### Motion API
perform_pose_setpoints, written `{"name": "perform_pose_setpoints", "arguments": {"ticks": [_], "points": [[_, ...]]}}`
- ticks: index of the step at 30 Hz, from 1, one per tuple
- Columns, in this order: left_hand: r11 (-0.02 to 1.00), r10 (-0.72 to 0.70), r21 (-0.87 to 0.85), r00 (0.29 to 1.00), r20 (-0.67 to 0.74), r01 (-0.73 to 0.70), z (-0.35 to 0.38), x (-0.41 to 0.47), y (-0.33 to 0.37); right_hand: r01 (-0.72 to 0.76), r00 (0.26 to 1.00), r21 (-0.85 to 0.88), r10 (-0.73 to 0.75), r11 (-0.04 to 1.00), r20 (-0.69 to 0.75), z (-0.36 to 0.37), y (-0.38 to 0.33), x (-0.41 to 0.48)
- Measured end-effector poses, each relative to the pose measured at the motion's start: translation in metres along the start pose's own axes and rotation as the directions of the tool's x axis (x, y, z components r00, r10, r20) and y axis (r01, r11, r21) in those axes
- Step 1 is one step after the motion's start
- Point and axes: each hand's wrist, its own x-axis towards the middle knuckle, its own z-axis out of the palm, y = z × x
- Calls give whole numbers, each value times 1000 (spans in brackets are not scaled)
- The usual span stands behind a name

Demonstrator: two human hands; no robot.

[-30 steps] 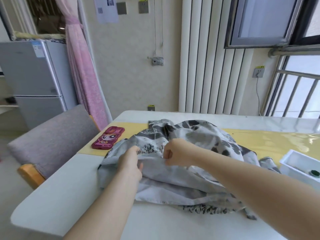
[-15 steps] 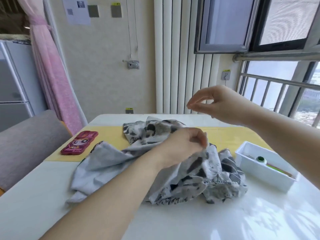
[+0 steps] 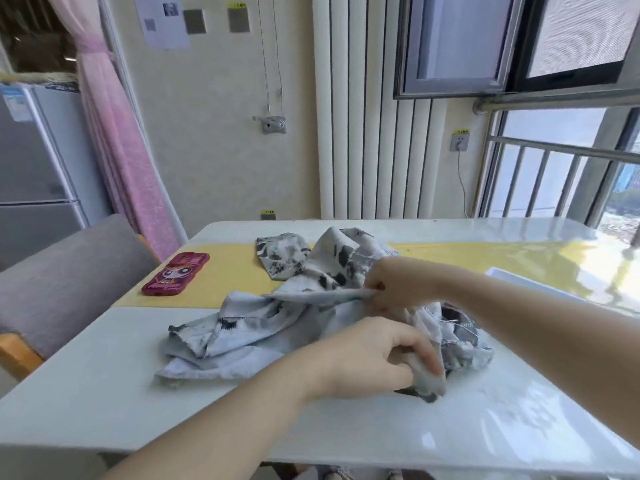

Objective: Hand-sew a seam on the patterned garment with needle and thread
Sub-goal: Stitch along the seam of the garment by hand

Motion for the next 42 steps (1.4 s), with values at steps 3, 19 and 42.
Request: {"name": "perform_pose_setpoints", "arguments": {"ticks": [3,19,42], "points": [[998,-42,-66,953,-301,23,-18,-5,-27,-12,905,455,203,891,-375,-23,26,3],[938,-335,54,935,-118,343,-8,44,-41,-41,901,22,46,999,-431,-19,47,-32],[934,-314,29,860,-402,355,-14,57,-30,-252,966,-260,256,932,-19,-12,69,-22]]}}
